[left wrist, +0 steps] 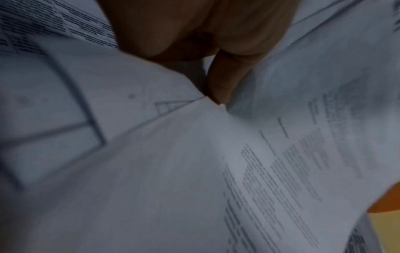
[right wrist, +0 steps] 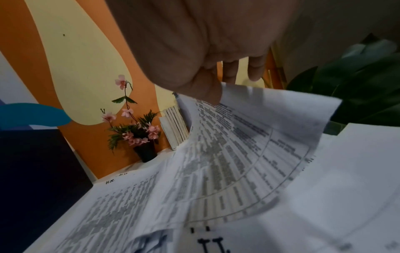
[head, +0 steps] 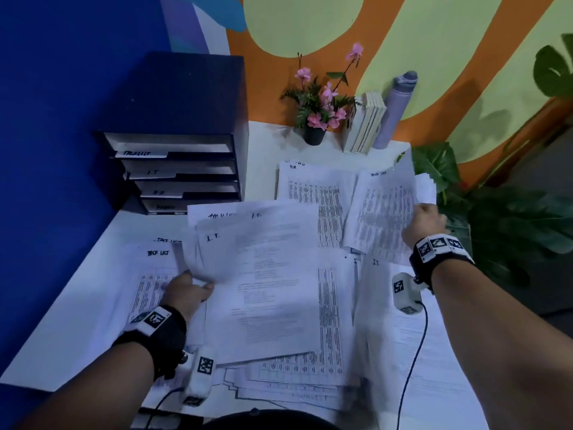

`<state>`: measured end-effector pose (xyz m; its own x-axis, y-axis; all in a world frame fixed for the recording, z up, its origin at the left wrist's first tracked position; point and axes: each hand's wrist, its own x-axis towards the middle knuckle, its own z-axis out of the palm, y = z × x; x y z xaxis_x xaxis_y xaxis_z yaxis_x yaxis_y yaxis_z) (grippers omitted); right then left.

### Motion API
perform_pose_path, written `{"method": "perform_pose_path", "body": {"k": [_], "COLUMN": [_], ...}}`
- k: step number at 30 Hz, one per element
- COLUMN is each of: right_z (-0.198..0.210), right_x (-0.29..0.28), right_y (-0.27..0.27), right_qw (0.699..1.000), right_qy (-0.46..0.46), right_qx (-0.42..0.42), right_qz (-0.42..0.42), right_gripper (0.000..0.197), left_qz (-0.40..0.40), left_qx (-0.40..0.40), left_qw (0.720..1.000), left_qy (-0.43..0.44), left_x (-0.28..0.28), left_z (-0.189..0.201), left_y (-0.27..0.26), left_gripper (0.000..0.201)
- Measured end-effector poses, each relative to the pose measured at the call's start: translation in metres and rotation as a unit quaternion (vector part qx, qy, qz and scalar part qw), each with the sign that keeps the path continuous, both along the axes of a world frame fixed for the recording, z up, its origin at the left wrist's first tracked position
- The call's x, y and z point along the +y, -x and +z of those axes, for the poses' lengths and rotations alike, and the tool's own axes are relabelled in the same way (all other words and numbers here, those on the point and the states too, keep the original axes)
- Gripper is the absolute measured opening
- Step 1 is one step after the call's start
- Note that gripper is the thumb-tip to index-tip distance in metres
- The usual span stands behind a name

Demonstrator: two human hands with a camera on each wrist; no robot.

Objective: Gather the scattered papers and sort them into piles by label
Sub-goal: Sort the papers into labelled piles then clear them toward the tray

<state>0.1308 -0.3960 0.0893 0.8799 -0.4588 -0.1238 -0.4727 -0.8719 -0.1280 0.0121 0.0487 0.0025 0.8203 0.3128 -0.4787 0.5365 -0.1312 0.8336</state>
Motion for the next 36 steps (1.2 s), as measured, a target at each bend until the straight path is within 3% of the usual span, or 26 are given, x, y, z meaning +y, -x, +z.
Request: {"method": "perform_pose_path", "body": {"k": [4, 9, 11, 12, 13, 14, 16, 18, 19, 22, 24, 25, 26, 27, 29, 30, 32, 34, 36], "right_z": [-0.009, -0.006, -0.003, -0.001, 0.001, 0.001, 0.001, -0.001, -0.005, -0.015, -0.020, -0.023, -0.028, -0.034, -0.046, -0.052, -0.054, -0.043, -0.030], "right_x": [-0.015, -0.011, -0.001, 0.009, 0.022, 0.038, 0.071, 0.098, 0.109, 0.126, 0.128, 0.127, 0.125, 0.123, 0.120, 0.119, 0.109, 0.089, 0.059], "right_y": [-0.015, -0.021, -0.015, -0.009, 0.001, 0.014, 0.041, 0.061, 0.066, 0.073, 0.071, 0.069, 0.068, 0.069, 0.075, 0.078, 0.074, 0.060, 0.041], "right_qw": [0.999, 0.996, 0.998, 0.995, 0.979, 0.944, 0.844, 0.790, 0.782, 0.789, 0.780, 0.772, 0.774, 0.783, 0.810, 0.827, 0.877, 0.923, 0.943], "right_qy": [0.003, 0.059, 0.019, -0.052, -0.167, -0.305, -0.517, -0.584, -0.590, -0.599, -0.625, -0.635, -0.633, -0.618, -0.553, -0.518, -0.451, -0.380, -0.308], "right_qx": [0.030, 0.060, 0.043, 0.039, 0.037, 0.049, 0.097, 0.141, 0.153, 0.114, 0.036, 0.011, 0.017, 0.052, 0.148, 0.155, 0.089, -0.031, -0.122], "right_qz": [-0.021, -0.016, 0.044, 0.082, 0.110, 0.117, 0.104, 0.122, 0.130, 0.072, 0.000, -0.013, 0.003, 0.041, 0.126, 0.152, 0.138, 0.055, -0.003], "right_gripper": [0.064, 0.071, 0.071, 0.067, 0.062, 0.055, 0.033, 0.021, 0.026, 0.055, 0.037, 0.021, 0.017, 0.036, 0.066, 0.068, 0.058, 0.051, 0.041], "left_qz": [-0.020, -0.042, -0.037, -0.039, -0.050, -0.061, -0.080, -0.089, -0.081, -0.056, -0.049, -0.020, -0.003, 0.019, 0.042, 0.047, 0.062, 0.048, 0.055], "left_qx": [-0.009, -0.021, -0.028, -0.029, -0.033, -0.035, -0.040, -0.041, -0.040, -0.018, -0.011, -0.012, 0.000, 0.016, 0.030, 0.025, 0.025, 0.023, 0.019], "left_qw": [1.000, 0.997, 0.997, 0.997, 0.997, 0.997, 0.996, 0.995, 0.995, 0.992, 0.992, 0.993, 0.996, 0.997, 0.995, 0.993, 0.989, 0.992, 0.994], "left_qy": [0.016, 0.058, 0.062, 0.057, 0.044, 0.032, 0.018, 0.023, 0.043, 0.112, 0.112, 0.112, 0.090, 0.069, 0.080, 0.109, 0.131, 0.116, 0.088], "left_x": [-0.011, -0.025, -0.028, -0.030, -0.031, -0.032, -0.033, -0.034, -0.034, -0.035, -0.032, -0.031, -0.029, -0.029, -0.028, -0.029, -0.025, -0.024, -0.018], "left_z": [0.001, 0.003, 0.001, 0.003, 0.002, 0.003, 0.002, 0.003, 0.002, 0.004, 0.000, -0.004, -0.005, -0.004, -0.009, -0.008, -0.014, -0.014, -0.019], "left_y": [0.003, 0.007, 0.005, 0.004, 0.004, 0.004, 0.003, 0.004, 0.004, 0.006, 0.003, 0.002, 0.000, 0.000, -0.001, -0.001, -0.003, -0.004, -0.005], "left_gripper": [0.020, 0.043, 0.040, 0.039, 0.039, 0.040, 0.042, 0.043, 0.040, 0.024, 0.027, 0.025, 0.021, 0.019, 0.016, 0.017, 0.042, 0.063, 0.046]}}
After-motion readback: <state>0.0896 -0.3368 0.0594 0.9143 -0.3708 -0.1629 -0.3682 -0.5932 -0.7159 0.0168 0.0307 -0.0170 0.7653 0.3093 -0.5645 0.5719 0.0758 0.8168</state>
